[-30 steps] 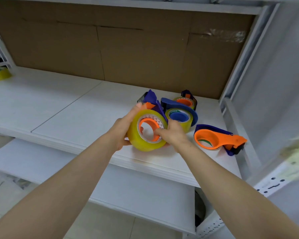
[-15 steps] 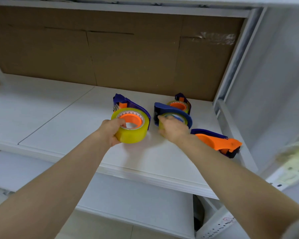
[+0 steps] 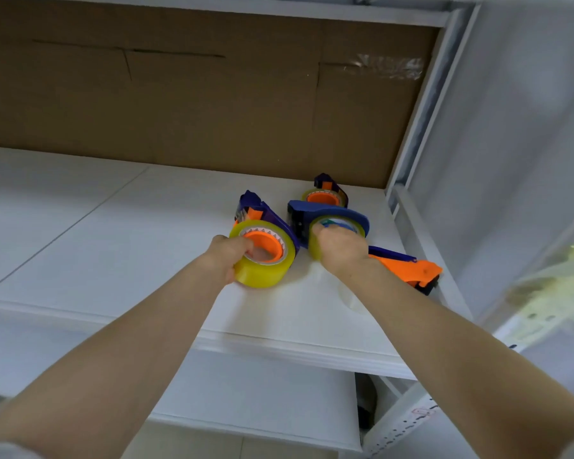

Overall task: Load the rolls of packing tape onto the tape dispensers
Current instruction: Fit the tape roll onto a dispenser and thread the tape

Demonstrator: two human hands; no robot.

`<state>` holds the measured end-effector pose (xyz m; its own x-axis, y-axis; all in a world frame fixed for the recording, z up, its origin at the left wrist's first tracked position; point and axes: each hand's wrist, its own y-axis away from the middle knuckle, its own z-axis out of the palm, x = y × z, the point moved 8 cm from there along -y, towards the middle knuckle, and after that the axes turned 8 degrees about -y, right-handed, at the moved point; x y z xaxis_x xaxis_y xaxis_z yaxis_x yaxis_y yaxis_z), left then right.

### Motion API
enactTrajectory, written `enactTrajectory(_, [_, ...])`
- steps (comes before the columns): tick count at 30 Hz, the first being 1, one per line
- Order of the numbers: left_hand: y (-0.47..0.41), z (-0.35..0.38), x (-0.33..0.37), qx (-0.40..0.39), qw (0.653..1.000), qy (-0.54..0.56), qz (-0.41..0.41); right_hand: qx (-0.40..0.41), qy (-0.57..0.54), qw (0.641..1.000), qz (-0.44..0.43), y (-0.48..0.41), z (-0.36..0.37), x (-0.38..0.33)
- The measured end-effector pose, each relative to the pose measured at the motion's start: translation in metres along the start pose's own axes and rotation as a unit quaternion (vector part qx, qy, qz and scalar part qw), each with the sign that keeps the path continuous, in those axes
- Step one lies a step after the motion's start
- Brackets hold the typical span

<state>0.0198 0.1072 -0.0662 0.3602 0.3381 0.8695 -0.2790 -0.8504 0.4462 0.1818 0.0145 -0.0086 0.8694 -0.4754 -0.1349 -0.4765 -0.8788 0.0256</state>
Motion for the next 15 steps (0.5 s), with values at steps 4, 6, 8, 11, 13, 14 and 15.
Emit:
enactTrajectory(4, [-0.006, 0.009, 0.003, 0.012, 1.0, -0.028, 0.001, 0.0, -0.037, 0.999, -0.016, 0.018, -0.012, 0.005])
enactTrajectory(6, [-0.011, 0.007, 0.007, 0.04, 0.998, -0.055, 0.011, 0.064, -0.068, 0.996, 0.013, 0.027, -0.019, 0.022])
enactTrajectory(8, [-0.016, 0.001, 0.013, 0.075, 0.991, -0.108, 0.029, 0.103, -0.077, 0.991, 0.031, 0.037, -0.026, 0.036])
enactTrajectory(11, [-0.025, -0.006, 0.019, 0.117, 0.974, -0.189, 0.049, 0.087, -0.041, 0.994, 0.043, 0.05, -0.023, 0.047])
enactTrajectory(13, [-0.029, -0.009, 0.019, 0.132, 0.962, -0.233, 0.051, 0.044, -0.014, 0.997, 0.06, 0.058, -0.012, 0.052])
enactTrajectory(14, [-0.03, -0.01, 0.02, 0.143, 0.952, -0.265, 0.055, 0.018, -0.006, 0.997, 0.072, 0.06, -0.006, 0.053])
enactTrajectory(15, [-0.03, -0.01, 0.021, 0.155, 0.939, -0.3, 0.064, -0.004, 0.002, 0.997, 0.079, 0.063, -0.001, 0.055])
